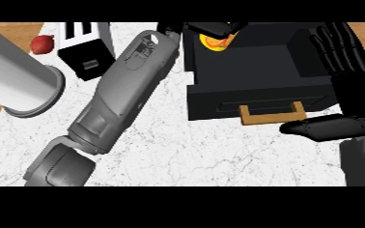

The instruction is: Pick up the cup, place it into the drawer and close the drawer

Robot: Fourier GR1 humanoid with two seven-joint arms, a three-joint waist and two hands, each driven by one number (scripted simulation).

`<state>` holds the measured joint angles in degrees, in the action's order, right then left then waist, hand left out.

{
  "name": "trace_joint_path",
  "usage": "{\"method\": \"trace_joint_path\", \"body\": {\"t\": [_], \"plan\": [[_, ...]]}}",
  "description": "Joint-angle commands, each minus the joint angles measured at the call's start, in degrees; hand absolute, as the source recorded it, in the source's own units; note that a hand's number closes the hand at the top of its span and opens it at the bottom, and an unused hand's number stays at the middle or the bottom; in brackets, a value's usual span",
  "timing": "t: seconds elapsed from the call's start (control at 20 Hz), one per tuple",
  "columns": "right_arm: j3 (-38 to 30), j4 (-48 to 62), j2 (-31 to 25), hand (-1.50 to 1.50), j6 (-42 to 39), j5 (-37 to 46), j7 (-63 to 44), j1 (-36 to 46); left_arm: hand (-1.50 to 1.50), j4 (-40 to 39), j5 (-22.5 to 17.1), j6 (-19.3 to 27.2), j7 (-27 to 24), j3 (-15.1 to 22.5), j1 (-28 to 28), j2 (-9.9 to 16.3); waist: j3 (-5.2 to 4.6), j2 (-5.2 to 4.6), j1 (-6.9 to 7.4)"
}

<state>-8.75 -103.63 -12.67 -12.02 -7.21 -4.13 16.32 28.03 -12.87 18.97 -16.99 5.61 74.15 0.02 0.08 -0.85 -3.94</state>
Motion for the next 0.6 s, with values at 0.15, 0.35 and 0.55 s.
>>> {"method": "trace_joint_path", "body": {"t": [0.15, 0.35, 0.55], "plan": [[3.3, -0.7, 1.8, -1.5, 1.2, 1.6, -1.4, 3.3, 1.5, -9.4, -3.2, -0.7, 3.4, 7.5, 3.7, 0.0, 0.02, -0.79, -2.89], [3.7, 0.3, 1.7, -1.5, -1.1, 1.1, 2.2, 1.7, 1.5, -12.0, -3.0, -3.2, 5.1, 11.8, 2.7, 0.0, 0.12, -1.45, -5.24], [2.5, 1.9, 0.5, -1.5, -1.2, -0.5, -0.5, 6.3, 1.5, -12.5, -4.3, -3.9, 3.8, 13.8, 1.2, 0.0, 0.05, -2.16, -6.79]]}}
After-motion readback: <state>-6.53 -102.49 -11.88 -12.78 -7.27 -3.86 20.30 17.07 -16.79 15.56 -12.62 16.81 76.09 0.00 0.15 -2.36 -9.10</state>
